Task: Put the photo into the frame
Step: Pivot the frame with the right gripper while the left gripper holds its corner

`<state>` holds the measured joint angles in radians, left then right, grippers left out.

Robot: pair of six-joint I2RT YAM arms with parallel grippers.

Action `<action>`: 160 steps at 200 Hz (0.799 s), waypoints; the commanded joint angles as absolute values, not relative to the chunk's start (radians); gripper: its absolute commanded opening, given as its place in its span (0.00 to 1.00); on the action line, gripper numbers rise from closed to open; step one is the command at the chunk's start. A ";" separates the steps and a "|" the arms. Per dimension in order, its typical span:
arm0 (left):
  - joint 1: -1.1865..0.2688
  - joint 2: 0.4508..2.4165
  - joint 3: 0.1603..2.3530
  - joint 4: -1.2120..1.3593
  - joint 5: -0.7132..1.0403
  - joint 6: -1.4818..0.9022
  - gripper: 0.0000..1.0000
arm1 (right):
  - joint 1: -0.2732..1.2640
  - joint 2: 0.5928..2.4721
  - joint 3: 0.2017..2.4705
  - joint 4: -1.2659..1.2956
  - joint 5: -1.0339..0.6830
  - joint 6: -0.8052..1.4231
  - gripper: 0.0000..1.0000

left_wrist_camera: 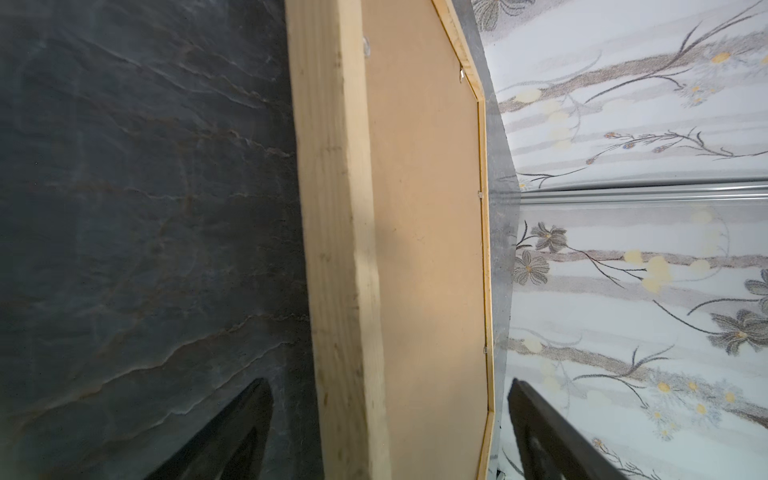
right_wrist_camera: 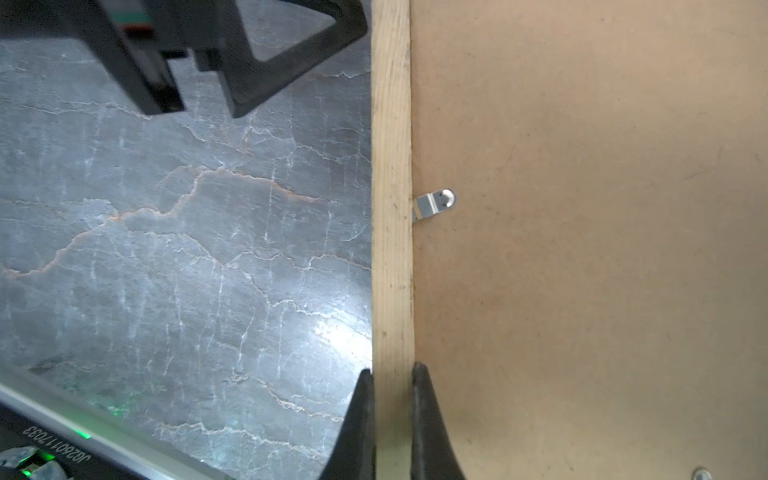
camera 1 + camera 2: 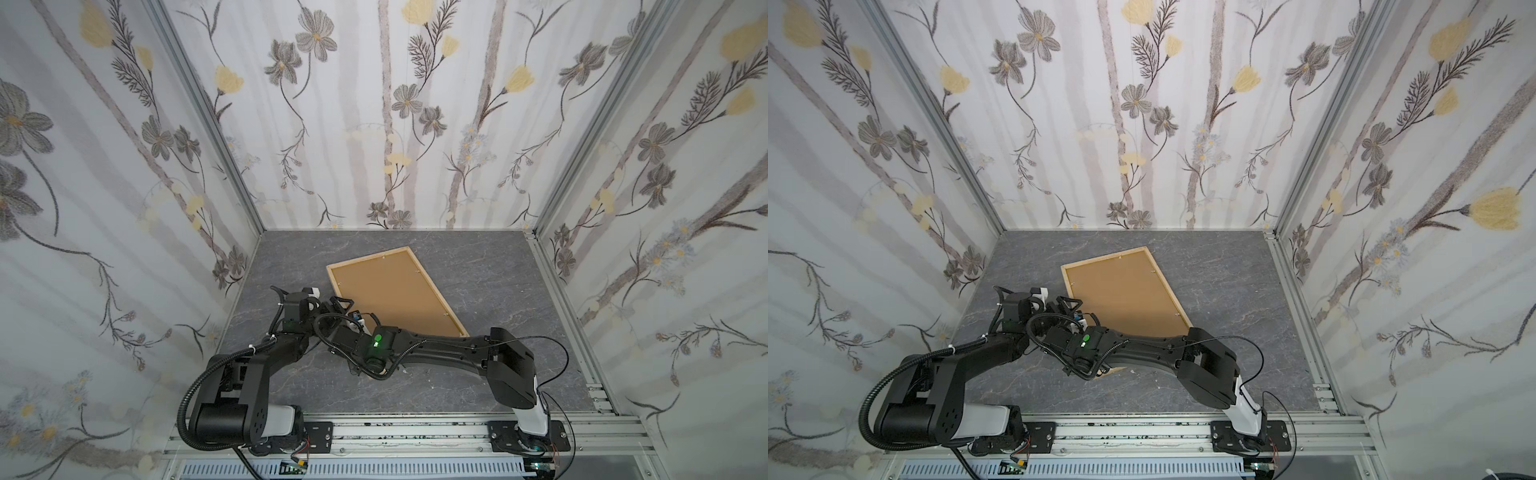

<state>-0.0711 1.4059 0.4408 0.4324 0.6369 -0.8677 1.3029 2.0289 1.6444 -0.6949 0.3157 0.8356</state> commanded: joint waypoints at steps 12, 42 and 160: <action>-0.076 1.428 0.463 0.466 0.641 -0.866 0.87 | 1.306 1.988 1.612 -0.617 0.347 0.816 0.00; -0.077 1.443 0.465 0.492 0.656 -0.884 0.80 | 1.307 1.974 1.600 -0.606 0.352 0.810 0.00; -0.077 1.462 0.476 0.562 0.670 -0.931 0.13 | 1.306 1.970 1.584 -0.602 0.327 0.776 0.00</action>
<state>-0.0769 1.4693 0.4625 0.4873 0.6426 -0.8993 1.3029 1.9873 1.5890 -0.6422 0.3161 0.8097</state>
